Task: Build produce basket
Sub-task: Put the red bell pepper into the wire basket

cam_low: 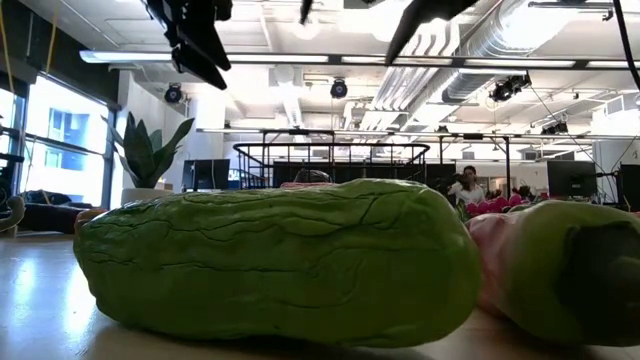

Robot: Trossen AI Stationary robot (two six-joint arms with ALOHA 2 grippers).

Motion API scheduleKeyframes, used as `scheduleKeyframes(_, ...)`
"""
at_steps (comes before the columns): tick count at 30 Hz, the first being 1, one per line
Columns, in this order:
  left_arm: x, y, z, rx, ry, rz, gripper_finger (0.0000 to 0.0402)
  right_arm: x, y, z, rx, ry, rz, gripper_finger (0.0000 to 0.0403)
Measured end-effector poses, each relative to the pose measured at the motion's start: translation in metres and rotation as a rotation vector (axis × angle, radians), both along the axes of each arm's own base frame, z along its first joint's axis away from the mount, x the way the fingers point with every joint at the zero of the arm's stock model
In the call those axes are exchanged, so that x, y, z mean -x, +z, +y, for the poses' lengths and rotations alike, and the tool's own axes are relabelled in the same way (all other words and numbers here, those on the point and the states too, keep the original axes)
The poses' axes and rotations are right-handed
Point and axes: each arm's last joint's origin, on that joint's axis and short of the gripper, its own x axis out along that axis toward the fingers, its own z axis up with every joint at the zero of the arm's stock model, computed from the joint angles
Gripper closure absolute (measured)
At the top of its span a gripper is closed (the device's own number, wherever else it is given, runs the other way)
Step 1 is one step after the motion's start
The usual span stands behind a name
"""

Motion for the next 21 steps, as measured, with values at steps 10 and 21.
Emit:
scheduleKeyframes(10,0.017,0.008,-0.02,0.062,0.058,-0.006,0.0078,-0.011,-0.002,0.011,0.061,0.069,-0.112,0.0034)
scheduleKeyframes(21,0.035,0.007,-0.042,0.091,0.195,0.078,0.0078,-0.031,-0.006,0.016,0.089,0.141,-0.243,0.0034)
